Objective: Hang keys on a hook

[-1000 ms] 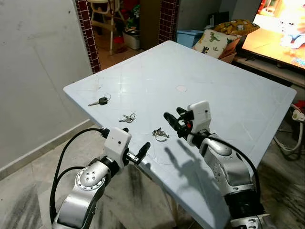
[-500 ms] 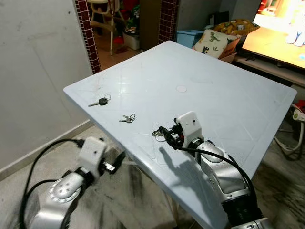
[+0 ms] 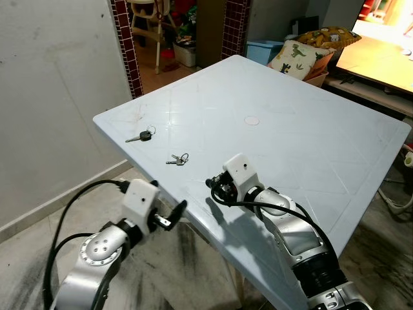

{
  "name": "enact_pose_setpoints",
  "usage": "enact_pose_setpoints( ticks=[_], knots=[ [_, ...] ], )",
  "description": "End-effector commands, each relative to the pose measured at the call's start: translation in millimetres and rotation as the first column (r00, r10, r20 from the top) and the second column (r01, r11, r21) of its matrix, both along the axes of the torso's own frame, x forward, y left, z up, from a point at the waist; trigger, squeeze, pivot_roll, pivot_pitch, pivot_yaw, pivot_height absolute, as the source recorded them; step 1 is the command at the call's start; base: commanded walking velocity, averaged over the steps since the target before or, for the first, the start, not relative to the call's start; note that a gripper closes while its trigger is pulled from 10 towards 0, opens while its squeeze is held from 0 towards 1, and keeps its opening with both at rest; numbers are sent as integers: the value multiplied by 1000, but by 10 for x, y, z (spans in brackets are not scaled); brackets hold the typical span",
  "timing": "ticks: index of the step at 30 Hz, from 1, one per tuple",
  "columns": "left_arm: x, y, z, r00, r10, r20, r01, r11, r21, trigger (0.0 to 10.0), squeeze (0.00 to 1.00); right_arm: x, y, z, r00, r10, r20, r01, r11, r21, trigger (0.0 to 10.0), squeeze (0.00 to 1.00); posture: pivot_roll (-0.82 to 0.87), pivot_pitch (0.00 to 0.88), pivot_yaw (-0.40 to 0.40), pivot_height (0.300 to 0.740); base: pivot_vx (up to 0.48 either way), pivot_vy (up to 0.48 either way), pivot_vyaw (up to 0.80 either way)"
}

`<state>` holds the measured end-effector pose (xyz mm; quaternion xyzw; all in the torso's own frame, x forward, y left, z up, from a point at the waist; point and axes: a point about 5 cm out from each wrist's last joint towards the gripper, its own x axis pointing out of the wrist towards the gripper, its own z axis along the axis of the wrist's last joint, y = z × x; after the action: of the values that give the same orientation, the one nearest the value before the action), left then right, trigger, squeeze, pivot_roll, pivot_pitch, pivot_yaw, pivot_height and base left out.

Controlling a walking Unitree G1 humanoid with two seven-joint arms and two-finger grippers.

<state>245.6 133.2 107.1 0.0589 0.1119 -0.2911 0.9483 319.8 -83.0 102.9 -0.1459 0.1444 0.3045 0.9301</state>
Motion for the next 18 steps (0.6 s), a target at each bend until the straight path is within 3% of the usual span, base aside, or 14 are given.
enact_pose_setpoints(
  ticks=[1, 7, 8, 9, 10, 11, 12, 18],
  knots=[
    [-6, -37, 19, 999, -36, -7, 36, 999, -3, 10000, 0, -8, -14, -30, 1000, 5, -24, -5, 1000, -19, 10000, 0, 48, 0, -5, 740, 0, 0, 0],
    [-36, -83, -12, 997, -75, -33, 75, 997, -4, 10000, 0, -51, -23, -98, 998, 24, -61, -27, 998, -51, 9882, 0, 43, 0, -7, 740, 0, 0, 0],
    [-39, -84, -13, 997, -73, -33, 73, 997, -3, 10000, 0, -66, -21, -116, 997, 32, -75, -36, 998, -49, 7765, 0, 42, 0, -8, 740, 0, 0, 0],
    [-42, -85, -12, 997, -71, -34, 71, 997, -4, 10000, 0, -83, -15, -137, 995, 45, -88, -49, 998, -47, 8667, 0, 43, 0, -10, 740, 0, 0, 0],
    [-43, -86, -11, 997, -70, -34, 70, 998, -5, 10000, 0, -90, -14, -149, 995, 49, -92, -54, 997, -49, 6745, 0, 43, 0, -10, 740, 0, 0, 0],
    [-45, -86, -11, 997, -69, -34, 69, 998, -5, 10000, 0, -98, -12, -163, 994, 53, -98, -58, 997, -49, 1137, 0, 43, 0, -11, 740, 0, 0, 0],
    [-49, -84, -13, 997, -69, -35, 69, 998, -5, 10000, 0, -106, -5, -172, 993, 60, -105, -65, 997, -45, 0, 0, 43, 0, -11, 740, 0, 0, 0],
    [-55, -85, -12, 997, -68, -36, 68, 998, -4, 10000, 0, -113, 0, -194, 992, 63, -106, -69, 996, -54, 0, 0, 47, 0, -13, 740, 0, 0, 0]
  ],
)
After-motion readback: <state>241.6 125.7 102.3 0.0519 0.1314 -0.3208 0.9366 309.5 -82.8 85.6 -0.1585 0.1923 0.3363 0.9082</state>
